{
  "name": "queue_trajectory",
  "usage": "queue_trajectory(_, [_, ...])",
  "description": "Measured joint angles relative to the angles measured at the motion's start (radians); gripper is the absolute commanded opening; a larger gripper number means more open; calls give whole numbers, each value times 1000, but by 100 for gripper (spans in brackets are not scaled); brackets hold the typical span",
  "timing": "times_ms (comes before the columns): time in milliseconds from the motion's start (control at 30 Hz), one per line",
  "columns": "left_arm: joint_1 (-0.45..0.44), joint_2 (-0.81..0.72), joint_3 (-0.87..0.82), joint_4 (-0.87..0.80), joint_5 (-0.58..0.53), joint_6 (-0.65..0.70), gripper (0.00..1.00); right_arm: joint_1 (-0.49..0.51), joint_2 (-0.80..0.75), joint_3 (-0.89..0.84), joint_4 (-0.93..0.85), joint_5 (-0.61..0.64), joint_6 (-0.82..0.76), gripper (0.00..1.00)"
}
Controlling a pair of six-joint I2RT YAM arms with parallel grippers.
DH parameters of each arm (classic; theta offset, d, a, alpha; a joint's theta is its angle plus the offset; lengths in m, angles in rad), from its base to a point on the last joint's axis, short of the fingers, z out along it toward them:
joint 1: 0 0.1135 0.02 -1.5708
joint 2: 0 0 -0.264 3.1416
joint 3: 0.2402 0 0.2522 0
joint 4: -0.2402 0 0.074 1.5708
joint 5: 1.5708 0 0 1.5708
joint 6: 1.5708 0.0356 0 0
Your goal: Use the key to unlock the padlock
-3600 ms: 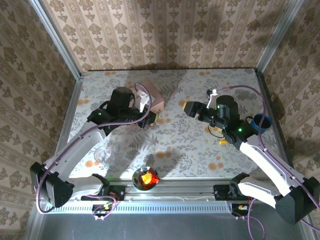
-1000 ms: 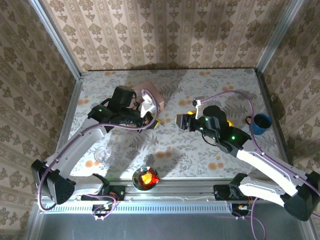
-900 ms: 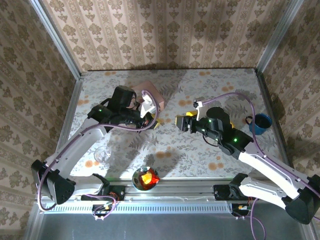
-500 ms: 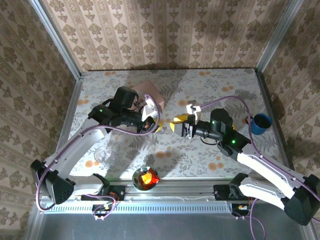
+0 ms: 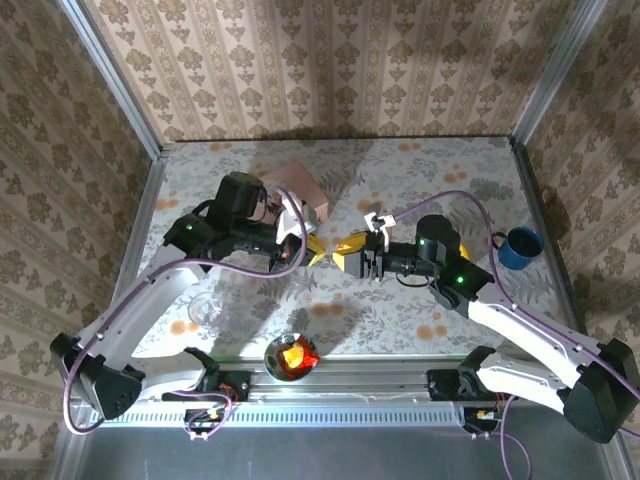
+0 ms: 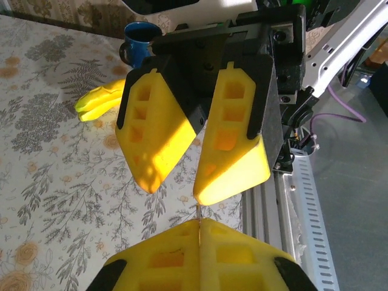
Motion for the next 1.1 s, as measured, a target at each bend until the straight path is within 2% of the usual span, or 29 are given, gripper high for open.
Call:
queue_trajectory(233, [20,0,-9,31,17,-30,0,0,0,0,31,-24,1,37])
queue_trajectory(433, [34,0,-14,51,30,-54,0,0,21,0,47,-39,18,45])
queue_trajectory(533, [34,0,-14,57,37,-61,0,0,40,0,56,-41,23,46])
queue_trajectory(1100, [47,-1,-29,99,52,-98,0,0,82,11,105,-71,31,36])
